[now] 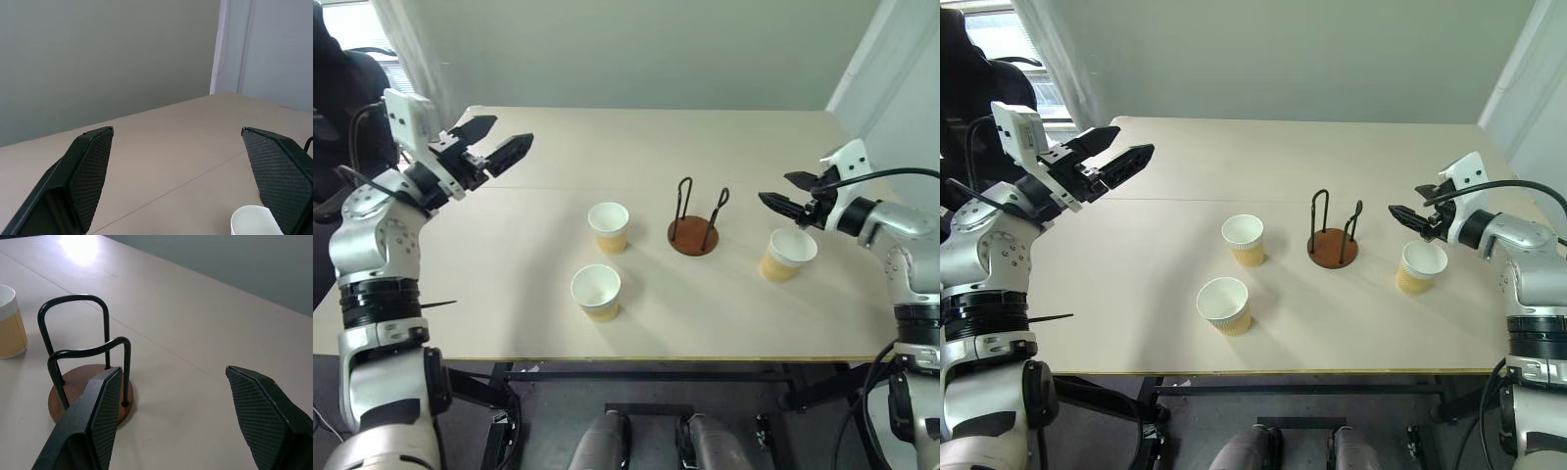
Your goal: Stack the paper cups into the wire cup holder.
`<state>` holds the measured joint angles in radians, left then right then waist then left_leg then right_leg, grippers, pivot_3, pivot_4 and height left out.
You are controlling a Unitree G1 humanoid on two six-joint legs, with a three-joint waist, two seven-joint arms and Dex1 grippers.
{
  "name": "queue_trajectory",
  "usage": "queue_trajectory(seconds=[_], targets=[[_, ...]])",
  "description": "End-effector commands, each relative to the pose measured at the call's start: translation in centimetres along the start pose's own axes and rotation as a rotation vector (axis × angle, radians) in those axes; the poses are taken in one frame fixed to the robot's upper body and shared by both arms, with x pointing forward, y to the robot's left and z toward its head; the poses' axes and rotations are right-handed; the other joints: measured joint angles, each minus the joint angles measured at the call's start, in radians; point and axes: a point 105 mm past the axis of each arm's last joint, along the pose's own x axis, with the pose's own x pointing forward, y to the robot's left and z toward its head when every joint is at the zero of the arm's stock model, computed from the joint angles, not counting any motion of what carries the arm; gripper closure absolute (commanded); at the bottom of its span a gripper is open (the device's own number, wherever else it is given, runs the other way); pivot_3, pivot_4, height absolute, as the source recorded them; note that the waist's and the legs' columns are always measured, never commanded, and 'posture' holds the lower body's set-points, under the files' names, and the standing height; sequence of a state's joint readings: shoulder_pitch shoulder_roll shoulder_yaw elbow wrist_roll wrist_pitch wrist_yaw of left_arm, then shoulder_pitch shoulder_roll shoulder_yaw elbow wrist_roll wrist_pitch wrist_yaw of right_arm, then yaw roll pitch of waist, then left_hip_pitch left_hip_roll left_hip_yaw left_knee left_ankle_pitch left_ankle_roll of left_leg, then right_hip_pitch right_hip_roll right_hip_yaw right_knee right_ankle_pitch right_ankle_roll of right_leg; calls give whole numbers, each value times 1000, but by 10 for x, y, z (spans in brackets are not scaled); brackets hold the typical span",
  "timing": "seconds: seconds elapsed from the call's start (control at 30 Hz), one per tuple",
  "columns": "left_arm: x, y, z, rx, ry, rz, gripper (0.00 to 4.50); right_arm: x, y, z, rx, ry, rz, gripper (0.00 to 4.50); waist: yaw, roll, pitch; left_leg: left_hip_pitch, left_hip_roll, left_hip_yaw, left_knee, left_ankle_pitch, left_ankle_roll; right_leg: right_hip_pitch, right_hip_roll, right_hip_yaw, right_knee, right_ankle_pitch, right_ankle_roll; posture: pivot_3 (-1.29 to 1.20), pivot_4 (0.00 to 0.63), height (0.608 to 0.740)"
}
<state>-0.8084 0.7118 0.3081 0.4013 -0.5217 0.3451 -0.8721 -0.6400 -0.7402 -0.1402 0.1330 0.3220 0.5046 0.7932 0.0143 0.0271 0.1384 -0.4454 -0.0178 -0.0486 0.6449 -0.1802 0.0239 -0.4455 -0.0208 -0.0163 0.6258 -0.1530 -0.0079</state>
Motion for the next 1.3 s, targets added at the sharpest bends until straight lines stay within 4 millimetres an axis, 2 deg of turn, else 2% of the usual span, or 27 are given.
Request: queue_trajectory(seconds=[0.03,0.2,0.33,0.67,0.73,0.87,1.03,1.17,1.3], targets=[[6,-5,17,34,-63,-25,35,-13,-6,16,-27,-40,-28,1079,0,0,0,0,0,0,0,0,0,0,0,0,0,0,0,0,150,740],[15,-11,10,22,-51,-58,35,-23,-16,16,-2,-51,-77,1079,0,-1,0,0,0,0,0,1,0,0,0,0,0,1,1,0,150,740],[12,-6,10,35,-22,-75,35,-25,-13,11,-8,-30,-74,1079,-1,-1,0,1,0,0,0,1,0,1,0,0,0,1,2,0,150,740],[13,-2,12,41,-28,-73,35,-27,-13,12,-2,-33,-84,1079,1,-1,0,0,-1,0,0,3,4,1,0,0,0,1,4,0,150,740],[15,-7,8,32,-17,-105,35,-26,-7,12,3,-23,-52,1079,1,-1,0,0,-1,0,1,3,4,1,0,1,0,1,4,0,150,740],[23,-38,-8,14,68,-309,35,-27,8,9,1,14,42,1079,4,-1,0,0,-2,0,0,2,4,1,0,3,0,0,6,0,150,740],[30,-57,1,16,86,-486,35,-24,15,12,-1,10,73,1079,3,-3,2,-1,-5,0,1,2,5,1,0,9,-1,1,10,0,150,740],[24,-68,-5,70,175,-635,35,-22,28,13,4,18,127,1079,1,-3,1,-1,-7,2,1,1,7,1,0,14,-3,2,16,0,150,740],[20,-73,0,115,217,-745,35,-18,39,12,12,41,167,1079,0,-3,1,-2,-7,3,1,0,9,1,0,15,-7,0,22,0,150,740]])
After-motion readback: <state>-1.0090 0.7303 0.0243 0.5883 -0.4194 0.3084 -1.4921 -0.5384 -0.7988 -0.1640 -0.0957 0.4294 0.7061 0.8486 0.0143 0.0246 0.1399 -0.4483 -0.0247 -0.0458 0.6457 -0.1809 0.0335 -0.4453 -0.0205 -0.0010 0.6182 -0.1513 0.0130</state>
